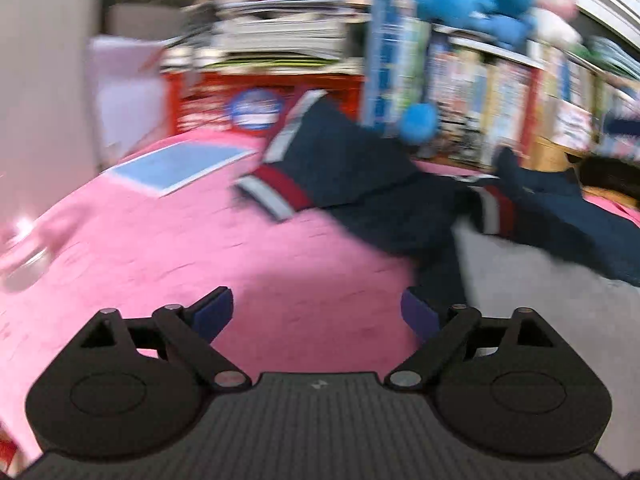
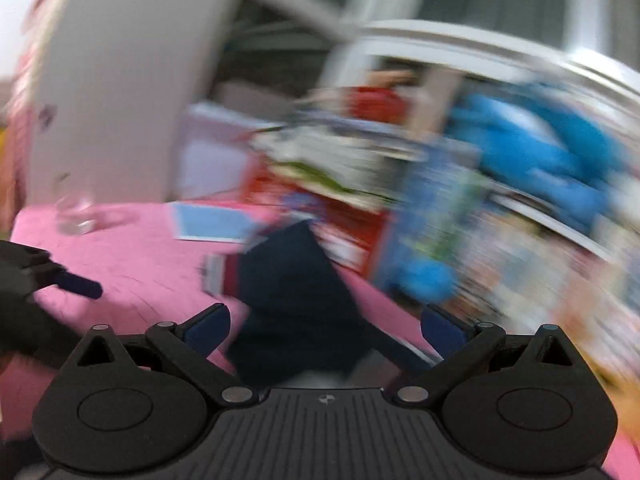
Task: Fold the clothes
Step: 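Grasp the other sleeve's striped cuff with the right gripper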
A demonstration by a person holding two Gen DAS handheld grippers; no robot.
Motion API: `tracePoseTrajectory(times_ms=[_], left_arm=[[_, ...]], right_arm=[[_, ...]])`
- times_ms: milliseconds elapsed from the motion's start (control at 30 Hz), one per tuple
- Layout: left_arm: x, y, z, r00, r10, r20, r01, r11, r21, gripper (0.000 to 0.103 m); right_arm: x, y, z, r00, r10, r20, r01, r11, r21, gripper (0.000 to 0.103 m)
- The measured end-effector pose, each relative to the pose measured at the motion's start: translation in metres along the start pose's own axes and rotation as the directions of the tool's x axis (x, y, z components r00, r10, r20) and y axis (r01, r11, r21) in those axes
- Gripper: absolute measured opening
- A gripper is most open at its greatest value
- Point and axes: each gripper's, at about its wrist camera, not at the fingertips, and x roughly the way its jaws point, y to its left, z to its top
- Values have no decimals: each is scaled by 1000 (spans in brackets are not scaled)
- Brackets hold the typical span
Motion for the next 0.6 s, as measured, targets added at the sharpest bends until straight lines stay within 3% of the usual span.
tracePoseTrajectory(times_ms=[133, 300, 367, 433, 600], left_arm=[[3, 21, -3, 1000, 22, -12, -23, 998, -57, 98], [11, 33, -3, 1000, 19, -21, -21, 995, -95, 98], [12, 32, -2, 1000, 14, -19, -16, 995, -96, 98], [13, 31, 0, 1000, 9, -16, -11, 995, -97, 98], [14, 24, 5, 1000, 8, -6, -9, 996, -88, 98]], right_arm=[[109, 56, 32, 986, 138, -93, -142, 989, -36, 103], [191, 84, 32, 977, 52, -208, -60, 998, -32, 101], [216, 76, 27, 963, 43, -267, -42, 999, 12, 69], [216, 58, 25, 956, 78, -282, -43, 991, 129, 34], [165, -6, 45, 984, -5, -175, 49, 968, 247, 26]])
